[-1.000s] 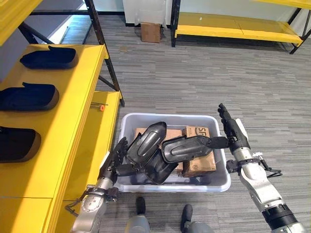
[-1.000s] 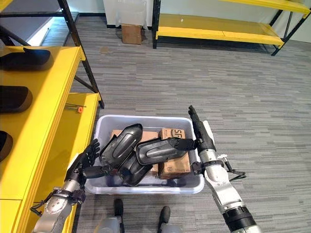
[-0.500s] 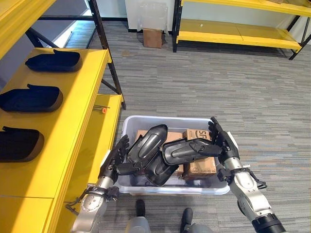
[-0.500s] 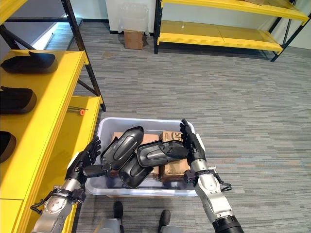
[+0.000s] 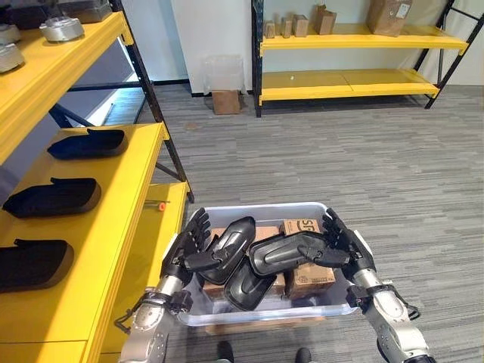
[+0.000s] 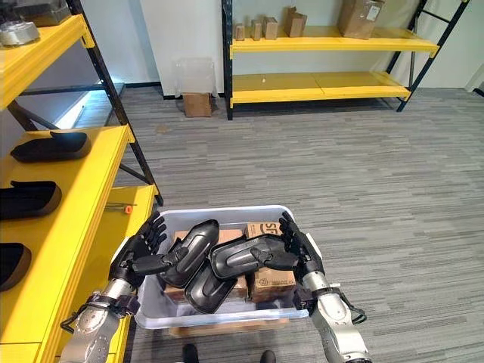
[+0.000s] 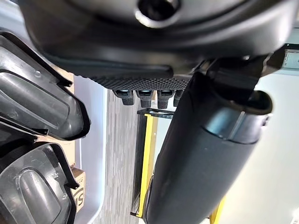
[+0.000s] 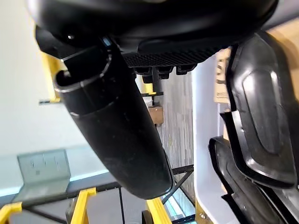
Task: Move parts from the plastic box to the shelf.
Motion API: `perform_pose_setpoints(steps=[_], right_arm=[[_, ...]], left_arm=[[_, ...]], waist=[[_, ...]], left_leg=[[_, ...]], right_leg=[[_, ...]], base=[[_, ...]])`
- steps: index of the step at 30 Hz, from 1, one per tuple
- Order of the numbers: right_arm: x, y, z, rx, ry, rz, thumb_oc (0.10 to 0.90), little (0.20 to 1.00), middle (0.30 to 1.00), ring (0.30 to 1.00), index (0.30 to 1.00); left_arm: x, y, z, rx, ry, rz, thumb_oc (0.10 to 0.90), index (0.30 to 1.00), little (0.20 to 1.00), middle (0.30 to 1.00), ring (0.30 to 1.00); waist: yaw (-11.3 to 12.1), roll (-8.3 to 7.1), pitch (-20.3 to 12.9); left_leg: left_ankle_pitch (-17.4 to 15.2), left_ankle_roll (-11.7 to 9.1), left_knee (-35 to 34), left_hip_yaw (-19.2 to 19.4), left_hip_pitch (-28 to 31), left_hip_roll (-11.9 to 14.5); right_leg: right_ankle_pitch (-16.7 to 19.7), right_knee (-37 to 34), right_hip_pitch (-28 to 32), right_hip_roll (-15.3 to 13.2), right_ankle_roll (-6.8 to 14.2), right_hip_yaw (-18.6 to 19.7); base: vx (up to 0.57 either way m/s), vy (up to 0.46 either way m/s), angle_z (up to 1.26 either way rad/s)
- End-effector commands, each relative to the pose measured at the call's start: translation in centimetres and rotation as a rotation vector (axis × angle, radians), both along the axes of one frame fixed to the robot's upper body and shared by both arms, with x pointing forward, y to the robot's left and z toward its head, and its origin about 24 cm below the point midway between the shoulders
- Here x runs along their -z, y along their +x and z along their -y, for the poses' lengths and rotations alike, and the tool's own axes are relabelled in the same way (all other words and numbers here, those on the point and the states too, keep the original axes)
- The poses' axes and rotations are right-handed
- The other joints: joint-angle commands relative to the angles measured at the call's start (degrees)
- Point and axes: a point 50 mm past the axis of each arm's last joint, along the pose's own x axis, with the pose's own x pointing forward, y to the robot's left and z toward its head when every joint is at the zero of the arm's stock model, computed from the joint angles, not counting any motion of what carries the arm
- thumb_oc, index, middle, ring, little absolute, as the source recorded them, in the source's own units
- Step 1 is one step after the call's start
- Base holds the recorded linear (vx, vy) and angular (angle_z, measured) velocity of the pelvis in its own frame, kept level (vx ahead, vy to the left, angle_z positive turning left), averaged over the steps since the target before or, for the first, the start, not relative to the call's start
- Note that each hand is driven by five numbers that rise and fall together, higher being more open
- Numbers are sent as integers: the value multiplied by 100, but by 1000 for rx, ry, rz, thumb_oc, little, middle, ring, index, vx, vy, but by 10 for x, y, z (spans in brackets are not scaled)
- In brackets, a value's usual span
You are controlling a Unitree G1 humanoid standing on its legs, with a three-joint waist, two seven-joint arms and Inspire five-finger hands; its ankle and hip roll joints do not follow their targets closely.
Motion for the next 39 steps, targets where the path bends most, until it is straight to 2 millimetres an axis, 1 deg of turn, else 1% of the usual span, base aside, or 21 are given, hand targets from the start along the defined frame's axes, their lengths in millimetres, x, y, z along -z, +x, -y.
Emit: perform_pose_setpoints(steps=[1, 2, 3, 4, 7, 10, 13, 14, 15, 17, 19, 22, 24, 25, 27, 29, 32, 34, 36, 39], right_arm=[[-70, 27, 0, -48, -120, 361, 900, 1000, 1000, 1000, 1000], [-79, 30, 1, -64, -176, 380, 900, 1000, 1000, 1000, 1000], [-80, 31, 1, -66, -183, 383, 900, 1000, 1000, 1000, 1000], [-86, 34, 0, -78, -242, 403, 900, 1000, 1000, 1000, 1000], [-96, 39, -2, -96, -259, 437, 900, 1000, 1000, 1000, 1000], [-114, 51, -15, -140, -308, 512, 900, 1000, 1000, 1000, 1000], [-123, 60, -27, -185, -322, 541, 900, 1000, 1000, 1000, 1000], [-123, 60, -28, -187, -321, 543, 900, 1000, 1000, 1000, 1000], [-123, 63, -33, -198, -282, 526, 900, 1000, 1000, 1000, 1000], [-121, 63, -35, -202, -257, 507, 900, 1000, 1000, 1000, 1000], [-116, 60, -36, -190, -244, 488, 900, 1000, 1000, 1000, 1000], [-110, 56, -42, -202, -193, 457, 900, 1000, 1000, 1000, 1000], [-104, 53, -54, -229, -205, 436, 900, 1000, 1000, 1000, 1000], [-104, 53, -56, -234, -207, 435, 900, 1000, 1000, 1000, 1000], [-100, 48, -69, -280, -228, 421, 900, 1000, 1000, 1000, 1000], [-95, 46, -74, -288, -228, 395, 900, 1000, 1000, 1000, 1000], [-89, 45, -74, -285, -227, 352, 900, 1000, 1000, 1000, 1000], [-83, 42, -71, -236, -220, 305, 900, 1000, 1000, 1000, 1000], [-81, 42, -71, -230, -224, 296, 900, 1000, 1000, 1000, 1000], [-80, 40, -70, -151, -192, 284, 900, 1000, 1000, 1000, 1000]], left_arm=[[-50, 21, -12, -36, 17, 256, 900, 1000, 1000, 1000, 1000], [-54, 19, -16, -58, 33, 272, 900, 1000, 1000, 1000, 1000], [-55, 19, -17, -59, 36, 276, 900, 1000, 1000, 1000, 1000], [-62, 19, -21, -74, 54, 301, 900, 1000, 1000, 1000, 1000], [-75, 22, -26, -77, 73, 351, 900, 1000, 1000, 1000, 1000], [-99, 32, -27, -71, 101, 439, 900, 1000, 1000, 1000, 1000], [-114, 38, -29, -92, 103, 496, 900, 1000, 1000, 1000, 1000], [-114, 38, -29, -93, 104, 498, 900, 1000, 1000, 1000, 1000], [-117, 40, -28, -97, 119, 506, 900, 1000, 1000, 1000, 1000], [-117, 40, -27, -102, 126, 506, 900, 1000, 1000, 1000, 1000], [-117, 38, -28, -117, 122, 504, 900, 1000, 1000, 1000, 1000], [-114, 36, -27, -127, 120, 499, 900, 1000, 1000, 1000, 1000], [-111, 34, -26, -136, 106, 493, 900, 1000, 1000, 1000, 1000], [-111, 34, -26, -136, 105, 492, 900, 1000, 1000, 1000, 1000], [-108, 33, -23, -129, 103, 479, 900, 1000, 1000, 1000, 1000], [-105, 31, -21, -121, 100, 463, 900, 1000, 1000, 1000, 1000], [-103, 30, -21, -124, 103, 453, 900, 1000, 1000, 1000, 1000], [-101, 28, -22, -139, 100, 450, 900, 1000, 1000, 1000, 1000], [-101, 28, -22, -144, 101, 450, 900, 1000, 1000, 1000, 1000], [-102, 26, -22, -173, 99, 456, 900, 1000, 1000, 1000, 1000]], waist=[[86, -85, -164], [143, -101, -113], [153, -106, -102], [209, -129, -33], [295, -147, 126], [415, -166, 416], [491, -208, 615], [492, -212, 627], [514, -235, 672], [524, -256, 672], [525, -275, 638], [510, -263, 614], [505, -226, 580], [505, -223, 576], [507, -202, 532], [504, -193, 510], [492, -192, 484], [468, -199, 460], [463, -202, 460], [421, -202, 455]], left_leg=[[-810, -42, -16, 33, 380, 72], [-814, -26, 6, -17, 343, 53], [-816, -23, 17, -27, 329, 45], [-821, -1, 82, -72, 244, 9], [-821, 38, 273, -152, -16, -22], [-799, 84, 571, -295, -502, -68], [-783, 106, 707, -366, -744, -97], [-782, 106, 713, -370, -752, -97], [-760, 104, 705, -386, -763, -92], [-747, 103, 682, -381, -752, -90], [-742, 115, 644, -371, -708, -104], [-749, 123, 656, -351, -652, -106], [-755, 128, 636, -332, -563, -110], [-755, 126, 631, -330, -553, -111], [-765, 122, 602, -310, -486, -124], [-755, 118, 552, -294, -424, -118], [-741, 100, 465, -268, -380, -101], [-729, 87, 412, -241, -362, -94], [-729, 87, 408, -232, -359, -94], [-742, 94, 424, -184, -341, -87]], right_leg=[[-585, 35, 214, -25, -41, -252], [-601, 60, 215, -23, -46, -263], [-606, 74, 209, -22, -47, -262], [-644, 180, 143, -21, -56, -253], [-707, 418, -68, -28, -84, -234], [-790, 738, -457, 1, -138, -174], [-808, 800, -600, 44, -179, -146], [-806, 798, -601, 46, -181, -145], [-789, 765, -589, 69, -189, -135], [-779, 728, -561, 83, -191, -134], [-769, 694, -516, 99, -186, -123], [-768, 714, -484, 91, -179, -104], [-770, 713, -428, 79, -165, -57], [-770, 710, -421, 78, -164, -53], [-777, 679, -362, 78, -155, -26], [-750, 633, -334, 64, -132, 1], [-732, 557, -301, 67, -115, 28], [-717, 509, -287, 67, -100, 46], [-719, 509, -284, 66, -97, 46], [-734, 546, -289, 52, -95, 57]], base=[[59, -27, 3], [43, -23, 3], [56, -47, 2], [9, -41, 2], [-47, -42, 6], [-164, -83, 20], [-125, -71, 5], [-58, -63, 7], [-22, -38, 3], [1, -26, 4], [11, -3, 3], [8, 10, 0], [28, 43, -1], [32, 49, -2], [36, 45, -3], [14, 35, -4], [-16, 20, -4], [-47, 17, -1], [-36, 6, 0], [-60, 25, -2]])
